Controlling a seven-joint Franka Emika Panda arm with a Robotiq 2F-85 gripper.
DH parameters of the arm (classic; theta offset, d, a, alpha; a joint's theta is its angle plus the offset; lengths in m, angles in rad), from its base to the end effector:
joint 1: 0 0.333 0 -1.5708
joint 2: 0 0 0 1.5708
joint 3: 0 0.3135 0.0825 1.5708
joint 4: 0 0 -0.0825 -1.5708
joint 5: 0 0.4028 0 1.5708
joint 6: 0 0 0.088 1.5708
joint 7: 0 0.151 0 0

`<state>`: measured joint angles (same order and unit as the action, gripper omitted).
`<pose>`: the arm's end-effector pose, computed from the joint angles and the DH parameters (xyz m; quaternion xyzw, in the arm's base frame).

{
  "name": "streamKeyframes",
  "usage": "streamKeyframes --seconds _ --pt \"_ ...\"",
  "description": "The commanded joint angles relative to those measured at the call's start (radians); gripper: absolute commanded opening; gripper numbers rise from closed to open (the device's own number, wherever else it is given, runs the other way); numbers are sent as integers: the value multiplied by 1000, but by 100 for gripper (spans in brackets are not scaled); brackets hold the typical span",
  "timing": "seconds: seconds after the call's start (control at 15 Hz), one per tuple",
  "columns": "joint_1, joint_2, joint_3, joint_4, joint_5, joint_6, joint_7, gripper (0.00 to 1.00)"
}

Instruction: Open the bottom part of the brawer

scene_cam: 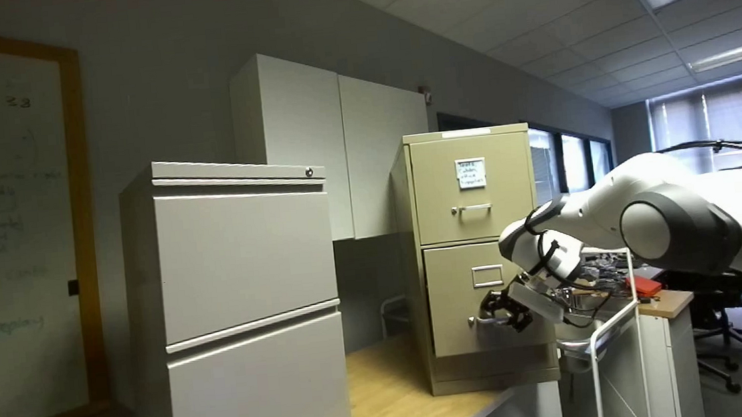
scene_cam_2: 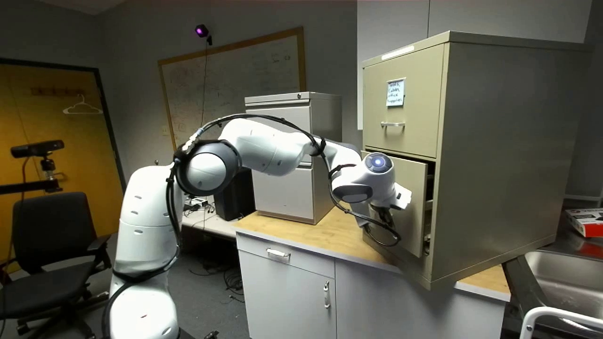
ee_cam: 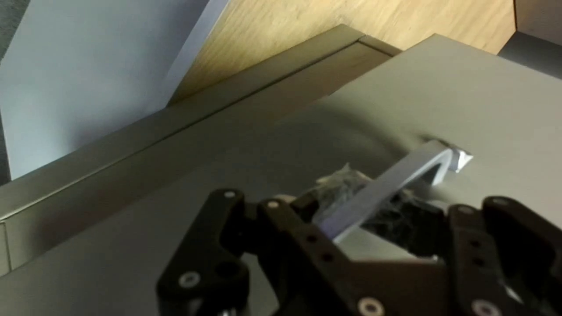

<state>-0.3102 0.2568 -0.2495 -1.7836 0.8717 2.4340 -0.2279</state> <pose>0.6110 -0.3420 0.4145 -0.8456 0.3955 -0.2904 0.2102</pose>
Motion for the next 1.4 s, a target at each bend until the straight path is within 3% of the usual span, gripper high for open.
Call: streamKeyframes --seconds 0.0,0.47,1.33 --pt "28 -143 35 -224 -79 -30 -29 2" --pt "51 -307 39 -433 -180 -2 -53 2" --pt "127 -675 42 -851 -310 127 38 2"
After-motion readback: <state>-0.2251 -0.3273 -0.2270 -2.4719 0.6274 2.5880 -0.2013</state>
